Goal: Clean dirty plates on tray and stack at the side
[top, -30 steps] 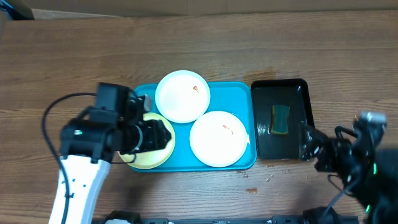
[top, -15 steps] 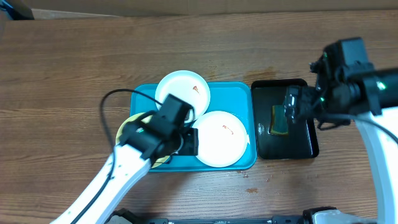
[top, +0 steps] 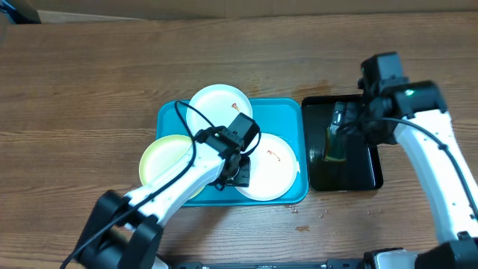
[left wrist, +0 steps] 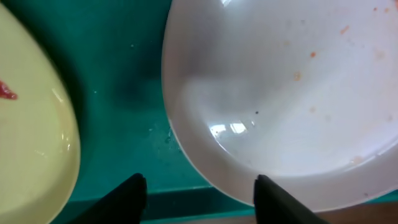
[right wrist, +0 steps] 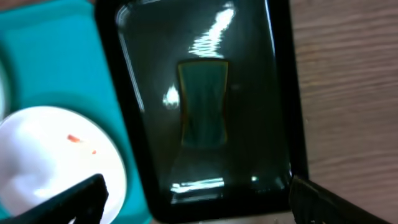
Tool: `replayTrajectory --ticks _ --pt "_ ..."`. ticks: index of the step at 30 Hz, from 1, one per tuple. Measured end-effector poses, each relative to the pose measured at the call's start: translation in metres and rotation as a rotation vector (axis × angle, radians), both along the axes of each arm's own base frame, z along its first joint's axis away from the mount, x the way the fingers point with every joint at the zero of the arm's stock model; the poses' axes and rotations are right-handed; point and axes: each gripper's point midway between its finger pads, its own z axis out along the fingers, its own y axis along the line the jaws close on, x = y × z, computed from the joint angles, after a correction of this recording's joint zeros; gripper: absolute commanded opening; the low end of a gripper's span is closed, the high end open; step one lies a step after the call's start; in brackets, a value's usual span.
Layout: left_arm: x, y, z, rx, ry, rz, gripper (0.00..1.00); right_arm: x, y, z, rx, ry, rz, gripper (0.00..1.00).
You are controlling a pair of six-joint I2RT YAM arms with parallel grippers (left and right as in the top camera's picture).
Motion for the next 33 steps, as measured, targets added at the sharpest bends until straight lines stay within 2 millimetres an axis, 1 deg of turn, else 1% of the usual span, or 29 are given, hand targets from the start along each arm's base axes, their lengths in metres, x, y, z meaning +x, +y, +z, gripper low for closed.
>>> replayTrajectory --ticks 2,5,7,9,11,13,17,18,21,26,30,33 --pt "0.003 -0.002 -0.008 0.004 0.005 0.001 0.54 0.006 0.001 -0.017 0.002 -0.025 -0.004 0.92" --pt "0.006 -0.004 -0.015 0.004 0.004 0.008 0.45 0.015 -0.001 -0.043 -0.011 -0.059 -0.008 0.90" --pt "0.009 -0.005 -0.015 0.000 -0.008 0.013 0.41 0.019 -0.003 -0.057 -0.019 -0.074 -0.014 0.85" --pt "0.012 -0.005 -0.015 0.001 -0.021 0.014 0.39 0.021 -0.004 -0.065 -0.024 -0.084 -0.015 0.80" --pt "0.015 -0.004 -0.015 0.007 -0.033 0.018 0.38 0.024 -0.004 -0.071 -0.028 -0.094 -0.015 0.74" --pt "0.017 -0.003 -0.015 0.012 -0.041 0.022 0.38 0.025 -0.005 -0.073 -0.032 -0.099 -0.019 0.72" --pt "0.018 -0.001 -0.015 0.021 -0.047 0.024 0.38 0.021 -0.006 -0.082 -0.036 -0.094 -0.021 0.74" --pt "0.018 -0.001 -0.015 0.022 -0.047 0.024 0.40 0.020 -0.006 -0.086 -0.035 -0.094 -0.022 0.77" --pt "0.019 0.000 -0.015 0.024 -0.051 0.025 0.47 0.015 -0.006 -0.101 -0.032 -0.096 -0.021 0.79" --pt "0.020 0.000 -0.015 0.025 -0.059 0.026 0.47 -0.002 -0.004 -0.122 -0.010 -0.055 -0.012 0.78" --pt "0.023 0.000 -0.016 0.028 -0.071 0.027 0.47 -0.006 0.001 -0.124 0.016 -0.038 -0.005 0.77" --pt "0.025 -0.001 -0.015 0.025 -0.081 0.028 0.43 -0.015 0.004 -0.126 0.037 -0.002 0.001 0.78"
